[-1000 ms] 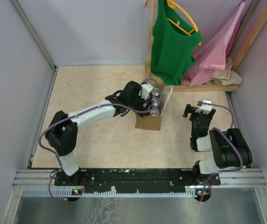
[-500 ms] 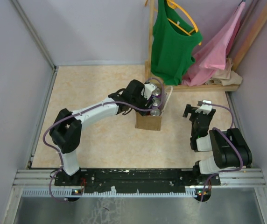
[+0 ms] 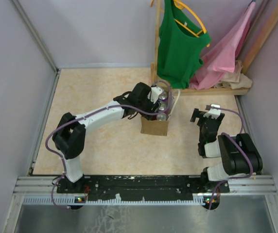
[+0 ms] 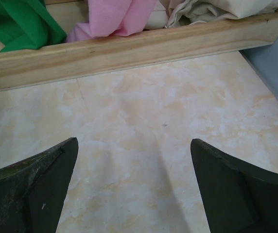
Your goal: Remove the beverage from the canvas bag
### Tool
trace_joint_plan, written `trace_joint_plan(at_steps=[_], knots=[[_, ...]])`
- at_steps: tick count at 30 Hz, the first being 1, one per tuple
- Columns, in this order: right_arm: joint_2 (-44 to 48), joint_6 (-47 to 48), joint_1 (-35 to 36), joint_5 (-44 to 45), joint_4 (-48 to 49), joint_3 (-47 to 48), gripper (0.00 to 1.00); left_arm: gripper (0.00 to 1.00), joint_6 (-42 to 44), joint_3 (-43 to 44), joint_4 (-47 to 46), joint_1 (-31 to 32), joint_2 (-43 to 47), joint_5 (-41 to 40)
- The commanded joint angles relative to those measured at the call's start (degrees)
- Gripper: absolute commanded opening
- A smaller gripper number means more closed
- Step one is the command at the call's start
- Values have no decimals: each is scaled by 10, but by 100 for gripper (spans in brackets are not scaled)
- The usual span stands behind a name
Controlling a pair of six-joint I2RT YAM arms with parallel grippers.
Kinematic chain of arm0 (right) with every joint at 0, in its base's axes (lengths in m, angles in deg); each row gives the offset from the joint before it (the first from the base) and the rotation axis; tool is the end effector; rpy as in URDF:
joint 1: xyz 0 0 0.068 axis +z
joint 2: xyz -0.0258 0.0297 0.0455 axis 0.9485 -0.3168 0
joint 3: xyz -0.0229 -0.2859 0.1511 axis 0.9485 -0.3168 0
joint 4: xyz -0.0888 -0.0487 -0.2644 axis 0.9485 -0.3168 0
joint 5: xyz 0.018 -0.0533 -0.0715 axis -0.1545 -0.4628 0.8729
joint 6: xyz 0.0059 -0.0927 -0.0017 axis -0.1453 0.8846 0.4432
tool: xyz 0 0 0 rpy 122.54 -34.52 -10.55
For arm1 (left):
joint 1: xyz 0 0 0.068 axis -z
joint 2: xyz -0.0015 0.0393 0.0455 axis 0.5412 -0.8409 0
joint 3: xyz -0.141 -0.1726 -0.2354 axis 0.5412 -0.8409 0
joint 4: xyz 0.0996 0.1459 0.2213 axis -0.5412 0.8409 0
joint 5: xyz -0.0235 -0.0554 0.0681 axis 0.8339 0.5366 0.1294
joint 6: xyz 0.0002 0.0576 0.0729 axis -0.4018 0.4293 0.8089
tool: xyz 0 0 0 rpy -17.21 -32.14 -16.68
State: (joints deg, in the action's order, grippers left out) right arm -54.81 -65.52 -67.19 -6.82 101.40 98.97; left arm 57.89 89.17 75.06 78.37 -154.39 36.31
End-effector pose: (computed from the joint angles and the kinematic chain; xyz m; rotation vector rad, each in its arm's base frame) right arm 0.2681 -0.0056 0.1727 0.1965 1.6493 -0.1810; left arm 0.3446 -0.3541 0.2553 1.0263 2.1112 -0.3673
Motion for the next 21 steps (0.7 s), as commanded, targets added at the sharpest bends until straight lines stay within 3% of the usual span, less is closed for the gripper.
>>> trace_joint_plan(at_steps=[1,2,4,8,10,12,21], knots=[[2,-3,-1,1,19,10,99,0,-1,7,85,1,-42,-14],[2,-2,-1,1,19,10,99,1,-1,13,91,1,-44,-16],[2,-3,-1,1,19,10,99,20,0,16,100,1,-49,-19],[2,-2,-1,0,19,10,99,45,-2,21,113,1,-53,-27],[2,-2,-1,1,19,10,99,51,-7,24,123,1,-54,-31],[2,-3,-1,1,19,9,99,63,-11,25,129,1,-54,-35],[2,-3,-2,0,19,9,99,85,-14,25,139,1,-63,-45]])
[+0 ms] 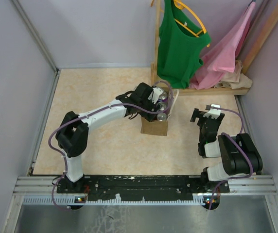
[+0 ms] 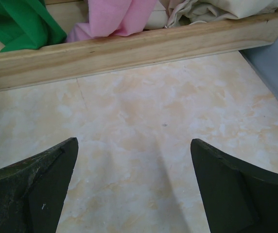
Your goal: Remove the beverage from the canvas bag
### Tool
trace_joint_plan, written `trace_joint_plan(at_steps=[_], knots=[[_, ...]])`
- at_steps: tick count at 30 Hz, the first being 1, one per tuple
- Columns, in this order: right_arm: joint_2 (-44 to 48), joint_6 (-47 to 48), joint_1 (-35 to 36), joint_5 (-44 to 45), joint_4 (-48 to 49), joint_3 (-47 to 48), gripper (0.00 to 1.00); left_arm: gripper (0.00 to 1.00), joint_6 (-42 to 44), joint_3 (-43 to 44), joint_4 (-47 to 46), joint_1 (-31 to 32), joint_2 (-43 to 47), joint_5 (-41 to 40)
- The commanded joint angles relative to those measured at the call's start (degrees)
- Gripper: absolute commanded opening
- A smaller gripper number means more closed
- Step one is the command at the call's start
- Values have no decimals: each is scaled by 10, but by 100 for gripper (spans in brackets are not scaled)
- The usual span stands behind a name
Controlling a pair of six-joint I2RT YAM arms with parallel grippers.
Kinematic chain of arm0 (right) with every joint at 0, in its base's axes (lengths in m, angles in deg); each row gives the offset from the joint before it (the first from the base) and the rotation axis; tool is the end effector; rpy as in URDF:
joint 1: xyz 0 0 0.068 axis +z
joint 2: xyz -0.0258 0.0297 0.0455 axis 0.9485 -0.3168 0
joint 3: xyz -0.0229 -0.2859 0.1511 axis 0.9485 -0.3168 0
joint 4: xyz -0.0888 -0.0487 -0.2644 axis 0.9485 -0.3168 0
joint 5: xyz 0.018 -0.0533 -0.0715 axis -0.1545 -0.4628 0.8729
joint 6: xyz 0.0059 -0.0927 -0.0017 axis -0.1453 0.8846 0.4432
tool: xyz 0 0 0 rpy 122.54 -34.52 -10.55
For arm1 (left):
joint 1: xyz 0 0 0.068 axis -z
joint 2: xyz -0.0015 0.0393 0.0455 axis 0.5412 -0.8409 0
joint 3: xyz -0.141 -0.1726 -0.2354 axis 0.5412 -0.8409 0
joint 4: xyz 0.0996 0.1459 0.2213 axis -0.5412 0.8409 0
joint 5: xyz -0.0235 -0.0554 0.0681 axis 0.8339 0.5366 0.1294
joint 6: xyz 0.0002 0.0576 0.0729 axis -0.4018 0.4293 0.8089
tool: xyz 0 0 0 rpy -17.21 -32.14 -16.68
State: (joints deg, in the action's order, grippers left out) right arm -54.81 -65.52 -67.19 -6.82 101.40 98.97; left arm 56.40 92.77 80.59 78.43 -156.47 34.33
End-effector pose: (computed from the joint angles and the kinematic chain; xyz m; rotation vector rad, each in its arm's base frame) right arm 0.2681 -0.0056 0.1727 0.1965 1.6493 -0.1810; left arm 0.3494 -0.3557 0.2512 1.0118 2.1898 -0.3168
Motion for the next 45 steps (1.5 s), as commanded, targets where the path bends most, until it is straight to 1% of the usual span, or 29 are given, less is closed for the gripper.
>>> trace_joint_plan(at_steps=[1,3,5,6,8,9,11,14,15,19,30,36,42,45], knots=[[2,-2,-1,0,19,10,99,87,0,-11,86,0,-43,-27],[2,-3,-1,1,19,10,99,88,0,-10,90,0,-46,-31],[2,-3,-1,1,19,10,99,87,-2,-9,91,1,-47,-33],[2,-3,-1,1,19,10,99,86,-2,-8,91,0,-47,-33],[2,-3,-1,1,19,9,99,80,-4,-9,89,0,-46,-32],[2,-3,-1,1,19,10,99,73,-4,-8,86,0,-45,-30],[3,-3,-2,0,19,10,99,54,-3,-9,80,0,-44,-21],[2,-2,-2,0,19,10,99,12,-2,-6,70,0,-49,-14],[2,-2,-1,1,19,9,99,0,-2,-1,71,0,-51,-13],[2,-3,-2,0,19,9,99,0,-1,22,93,0,-49,-7],[2,-3,-1,1,19,9,99,0,1,113,147,1,12,-25],[2,-3,-2,1,19,10,99,0,1,114,127,1,51,-29],[2,-3,-2,0,19,10,99,0,2,71,50,0,92,-46],[2,-3,-1,0,19,10,99,0,4,80,36,0,92,-39]])
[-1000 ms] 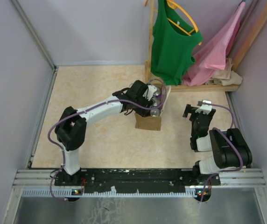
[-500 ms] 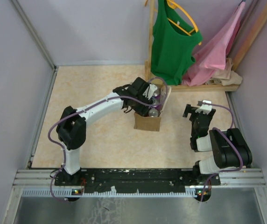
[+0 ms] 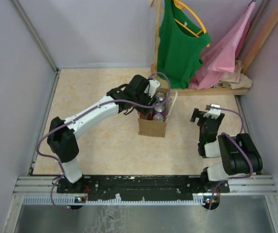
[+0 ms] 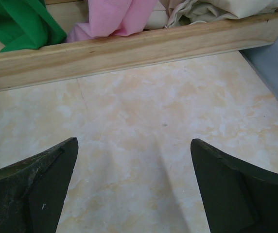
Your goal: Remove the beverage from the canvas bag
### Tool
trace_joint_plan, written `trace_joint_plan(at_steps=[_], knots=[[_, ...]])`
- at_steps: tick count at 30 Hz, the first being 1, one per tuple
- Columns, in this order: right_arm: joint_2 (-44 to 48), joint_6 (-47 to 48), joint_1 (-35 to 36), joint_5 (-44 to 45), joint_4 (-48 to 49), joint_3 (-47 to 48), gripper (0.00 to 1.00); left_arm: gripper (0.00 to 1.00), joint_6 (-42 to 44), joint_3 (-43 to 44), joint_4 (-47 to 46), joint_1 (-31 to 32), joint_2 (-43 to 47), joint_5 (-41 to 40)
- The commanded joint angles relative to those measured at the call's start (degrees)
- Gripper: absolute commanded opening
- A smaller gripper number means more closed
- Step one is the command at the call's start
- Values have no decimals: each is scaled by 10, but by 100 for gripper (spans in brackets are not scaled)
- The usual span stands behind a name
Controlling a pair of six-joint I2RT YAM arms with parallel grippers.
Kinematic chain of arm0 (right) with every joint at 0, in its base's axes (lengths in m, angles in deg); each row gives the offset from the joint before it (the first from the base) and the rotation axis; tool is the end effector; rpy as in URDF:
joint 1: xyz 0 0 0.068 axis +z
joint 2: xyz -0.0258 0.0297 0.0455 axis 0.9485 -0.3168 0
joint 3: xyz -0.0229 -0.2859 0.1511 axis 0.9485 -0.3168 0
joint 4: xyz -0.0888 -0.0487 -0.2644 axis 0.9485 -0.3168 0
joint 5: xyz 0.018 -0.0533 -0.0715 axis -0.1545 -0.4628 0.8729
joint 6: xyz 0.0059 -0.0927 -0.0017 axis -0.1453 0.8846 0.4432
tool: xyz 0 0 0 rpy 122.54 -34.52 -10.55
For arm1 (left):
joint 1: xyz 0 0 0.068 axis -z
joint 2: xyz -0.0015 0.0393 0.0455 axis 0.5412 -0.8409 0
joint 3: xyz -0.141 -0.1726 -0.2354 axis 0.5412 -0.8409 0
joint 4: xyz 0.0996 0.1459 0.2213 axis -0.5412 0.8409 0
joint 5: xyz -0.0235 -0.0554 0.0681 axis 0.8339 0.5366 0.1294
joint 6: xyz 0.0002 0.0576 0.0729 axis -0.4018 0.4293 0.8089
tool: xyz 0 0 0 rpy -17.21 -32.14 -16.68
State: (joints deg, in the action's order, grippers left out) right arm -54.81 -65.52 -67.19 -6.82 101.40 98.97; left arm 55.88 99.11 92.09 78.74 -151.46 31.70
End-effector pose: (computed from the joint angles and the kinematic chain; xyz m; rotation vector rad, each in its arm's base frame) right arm 0.2681 -0.0056 0.1727 0.1965 1.6493 -0.1810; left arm 0.3344 -0.3384 0.3128 0.9855 2.1951 -0.2696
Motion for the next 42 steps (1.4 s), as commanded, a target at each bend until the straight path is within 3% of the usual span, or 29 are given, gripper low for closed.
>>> trace_joint_plan(at_steps=[1,16,26,33,42], knots=[[2,-3,-1,1,19,10,99,0,12,27,-77,-3,40,-12],[2,-3,-1,1,19,10,99,0,58,126,-91,-3,47,-62],[2,-2,-1,1,19,10,99,0,91,144,-129,-21,94,-160],[2,-3,-1,1,19,10,99,0,59,107,-152,-130,146,-158],[2,-3,-1,1,19,10,99,0,-26,-49,-212,-243,194,-113]])
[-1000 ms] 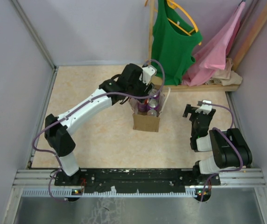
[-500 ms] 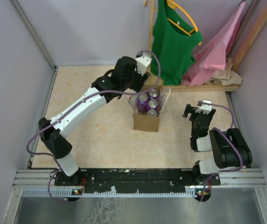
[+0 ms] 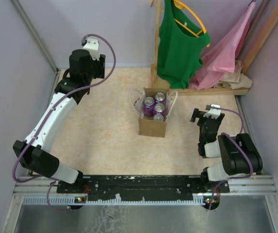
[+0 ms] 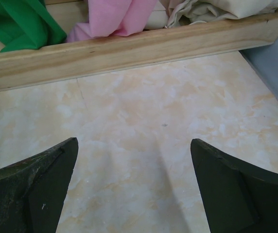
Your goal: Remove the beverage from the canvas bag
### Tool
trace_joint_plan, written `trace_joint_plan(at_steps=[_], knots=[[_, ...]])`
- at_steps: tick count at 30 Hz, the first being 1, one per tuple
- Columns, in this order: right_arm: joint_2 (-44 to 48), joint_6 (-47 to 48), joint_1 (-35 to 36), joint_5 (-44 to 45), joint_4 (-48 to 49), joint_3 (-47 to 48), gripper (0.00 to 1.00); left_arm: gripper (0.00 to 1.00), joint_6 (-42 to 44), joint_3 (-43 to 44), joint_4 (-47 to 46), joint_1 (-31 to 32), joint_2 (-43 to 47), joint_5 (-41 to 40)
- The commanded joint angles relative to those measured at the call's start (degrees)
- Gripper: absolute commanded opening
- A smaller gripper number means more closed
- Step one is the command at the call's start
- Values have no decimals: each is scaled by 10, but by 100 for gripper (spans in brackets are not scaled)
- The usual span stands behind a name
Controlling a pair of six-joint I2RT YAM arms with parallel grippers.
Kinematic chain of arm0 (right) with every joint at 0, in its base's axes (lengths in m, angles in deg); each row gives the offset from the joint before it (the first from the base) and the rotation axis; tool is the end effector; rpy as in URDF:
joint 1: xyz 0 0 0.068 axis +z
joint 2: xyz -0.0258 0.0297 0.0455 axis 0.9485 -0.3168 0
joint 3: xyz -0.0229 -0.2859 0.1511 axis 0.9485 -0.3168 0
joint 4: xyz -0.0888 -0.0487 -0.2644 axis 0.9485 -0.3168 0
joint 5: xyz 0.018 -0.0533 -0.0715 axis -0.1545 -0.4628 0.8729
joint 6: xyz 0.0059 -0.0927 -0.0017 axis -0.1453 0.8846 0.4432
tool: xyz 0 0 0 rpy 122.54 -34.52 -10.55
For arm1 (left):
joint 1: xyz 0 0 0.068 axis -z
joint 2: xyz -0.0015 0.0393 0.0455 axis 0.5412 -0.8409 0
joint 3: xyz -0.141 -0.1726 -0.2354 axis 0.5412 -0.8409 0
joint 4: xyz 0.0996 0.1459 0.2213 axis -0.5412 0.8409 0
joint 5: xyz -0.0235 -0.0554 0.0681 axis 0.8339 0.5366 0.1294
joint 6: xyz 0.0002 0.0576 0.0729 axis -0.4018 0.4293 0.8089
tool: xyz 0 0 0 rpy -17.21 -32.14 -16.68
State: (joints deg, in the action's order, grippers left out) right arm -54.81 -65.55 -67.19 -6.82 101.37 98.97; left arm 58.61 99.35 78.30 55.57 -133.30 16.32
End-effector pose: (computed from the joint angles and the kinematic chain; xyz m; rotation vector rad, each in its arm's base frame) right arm 0.2680 -0.0056 0.1726 0.1968 1.6498 -0.1807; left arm 0.3798 -0.1302 0.4828 0.2316 1.8012 0.1025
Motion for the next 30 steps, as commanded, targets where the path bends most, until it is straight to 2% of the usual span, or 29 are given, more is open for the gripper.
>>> trace_joint_plan(at_steps=[1,5,12,20,24,30], knots=[[2,-2,-1,0,19,10,99,0,-66,-69,-81,-19,10,49],[3,-2,-1,1,20,9,99,0,-104,-150,-128,-38,15,63],[2,-2,-1,1,19,9,99,0,-137,-217,-162,-43,16,82],[2,-2,-1,1,19,10,99,0,-148,-323,-229,-40,39,156],[2,-2,-1,1,19,9,99,0,-146,-345,-230,-37,38,158],[2,-2,-1,1,19,10,99,0,-133,-334,-186,-18,25,167]])
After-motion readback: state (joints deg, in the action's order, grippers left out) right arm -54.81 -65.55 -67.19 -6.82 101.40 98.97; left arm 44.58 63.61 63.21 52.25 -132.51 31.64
